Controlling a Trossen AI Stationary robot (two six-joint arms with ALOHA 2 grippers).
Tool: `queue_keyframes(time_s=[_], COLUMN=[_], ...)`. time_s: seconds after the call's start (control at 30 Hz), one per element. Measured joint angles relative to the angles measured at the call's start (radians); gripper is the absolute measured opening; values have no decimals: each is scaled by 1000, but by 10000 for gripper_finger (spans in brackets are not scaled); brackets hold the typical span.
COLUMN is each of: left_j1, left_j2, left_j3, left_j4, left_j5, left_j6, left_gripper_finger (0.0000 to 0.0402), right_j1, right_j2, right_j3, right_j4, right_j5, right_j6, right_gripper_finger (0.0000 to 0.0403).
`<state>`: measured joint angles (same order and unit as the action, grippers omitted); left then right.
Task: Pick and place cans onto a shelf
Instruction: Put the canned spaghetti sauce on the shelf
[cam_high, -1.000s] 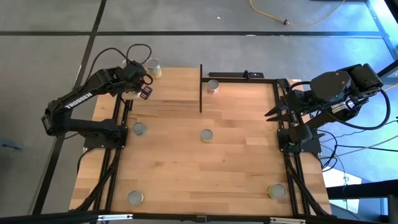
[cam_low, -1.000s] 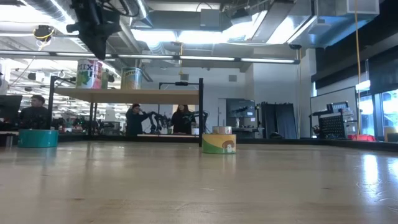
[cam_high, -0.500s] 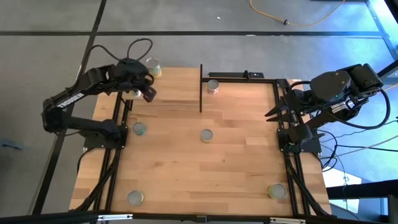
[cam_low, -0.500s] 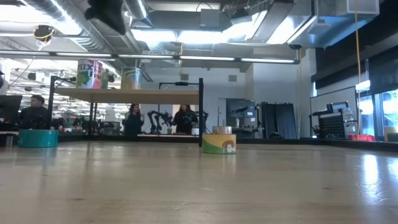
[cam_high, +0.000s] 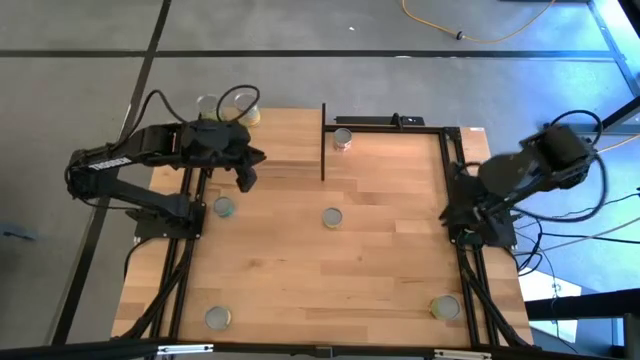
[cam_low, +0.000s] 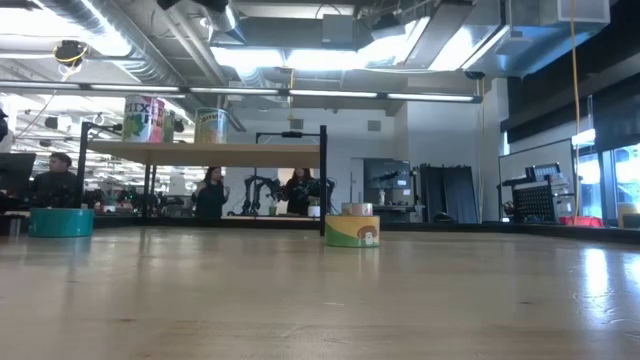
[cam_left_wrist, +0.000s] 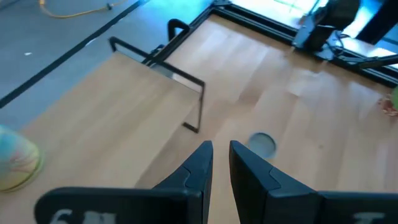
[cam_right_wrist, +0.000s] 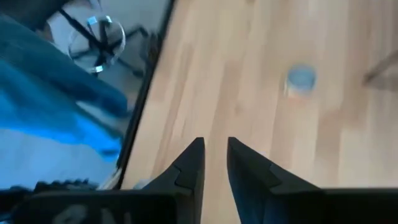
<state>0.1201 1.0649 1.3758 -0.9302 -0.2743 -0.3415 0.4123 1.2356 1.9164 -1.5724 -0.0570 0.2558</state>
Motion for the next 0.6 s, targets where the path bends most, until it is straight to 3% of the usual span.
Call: queue_keyframes(time_s=[0.13,0.33,0.47,0.6], left_j1=[-50,-102,-120,-130], left_j2=[3,3,3,3], left_j3=[0,0,0,0], left_j4=[4,4,4,4], left_j5=[-27,-73,-84,-84], left_j6=[-43,-52,-74,-75], left_gripper_finger=[47,47,47,47], right_j1=[40,81,109,168], right_j2=[-81,-152,-159,-159], right_j3=[-217,-477,-604,-736], right_j4=[0,7,37,154], right_j5=[-8,-171,-263,-318], right_j6=[186,404,437,349], right_gripper_finger=[70,70,70,70])
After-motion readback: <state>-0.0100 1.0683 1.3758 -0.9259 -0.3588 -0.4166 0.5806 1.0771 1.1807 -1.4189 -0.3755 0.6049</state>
